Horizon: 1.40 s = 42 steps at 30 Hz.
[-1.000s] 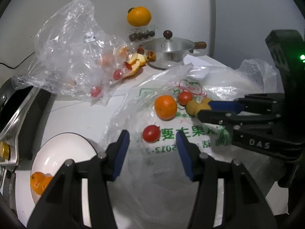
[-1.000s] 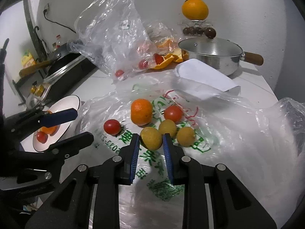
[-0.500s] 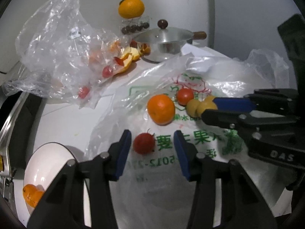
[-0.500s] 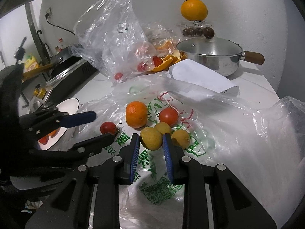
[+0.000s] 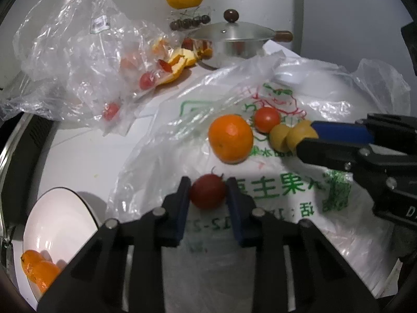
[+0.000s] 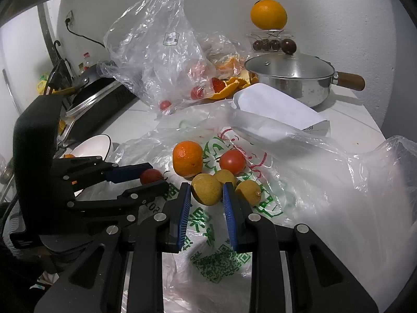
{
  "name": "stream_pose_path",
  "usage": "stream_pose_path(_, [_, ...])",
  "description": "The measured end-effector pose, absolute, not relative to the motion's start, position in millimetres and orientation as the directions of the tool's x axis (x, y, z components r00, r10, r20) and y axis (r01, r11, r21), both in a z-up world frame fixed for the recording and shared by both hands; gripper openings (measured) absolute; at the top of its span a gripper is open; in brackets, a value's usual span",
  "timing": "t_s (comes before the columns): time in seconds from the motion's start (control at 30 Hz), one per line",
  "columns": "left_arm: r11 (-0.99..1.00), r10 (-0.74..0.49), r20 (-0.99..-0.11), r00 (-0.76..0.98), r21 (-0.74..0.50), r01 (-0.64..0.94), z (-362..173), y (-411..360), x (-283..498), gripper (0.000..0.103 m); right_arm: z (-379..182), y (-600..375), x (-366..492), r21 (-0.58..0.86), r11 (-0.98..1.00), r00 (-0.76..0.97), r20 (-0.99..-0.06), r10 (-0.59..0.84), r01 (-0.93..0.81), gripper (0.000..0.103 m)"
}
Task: Organize fruits
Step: 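Lift and carry the tomato and the yellow fruit toward the white plate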
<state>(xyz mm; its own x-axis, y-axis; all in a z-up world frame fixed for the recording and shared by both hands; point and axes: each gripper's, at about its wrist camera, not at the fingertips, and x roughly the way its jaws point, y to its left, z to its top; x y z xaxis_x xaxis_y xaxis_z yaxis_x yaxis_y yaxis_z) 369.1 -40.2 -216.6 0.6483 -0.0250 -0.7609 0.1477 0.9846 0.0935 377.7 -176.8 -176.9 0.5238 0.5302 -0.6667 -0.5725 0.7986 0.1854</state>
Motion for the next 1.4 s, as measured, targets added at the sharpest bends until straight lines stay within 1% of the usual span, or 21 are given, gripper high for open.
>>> stream_pose_path(0.43, [0.982, -0.084, -0.731, 0.677, 0.055, 0.180, -196, -44, 347, 0.029, -170, -172, 368, 0.146, 0.812, 0.548, -0.670, 0.501, -0.565, 0.027])
stream_pose_path(1.4, [0.983, -0.125, -0.666, 0.736, 0.018, 0.183, -159, -20, 275, 0.029, -135, -147, 309, 0.075, 0.812, 0.588, -0.651, 0.480, -0.579, 0.027])
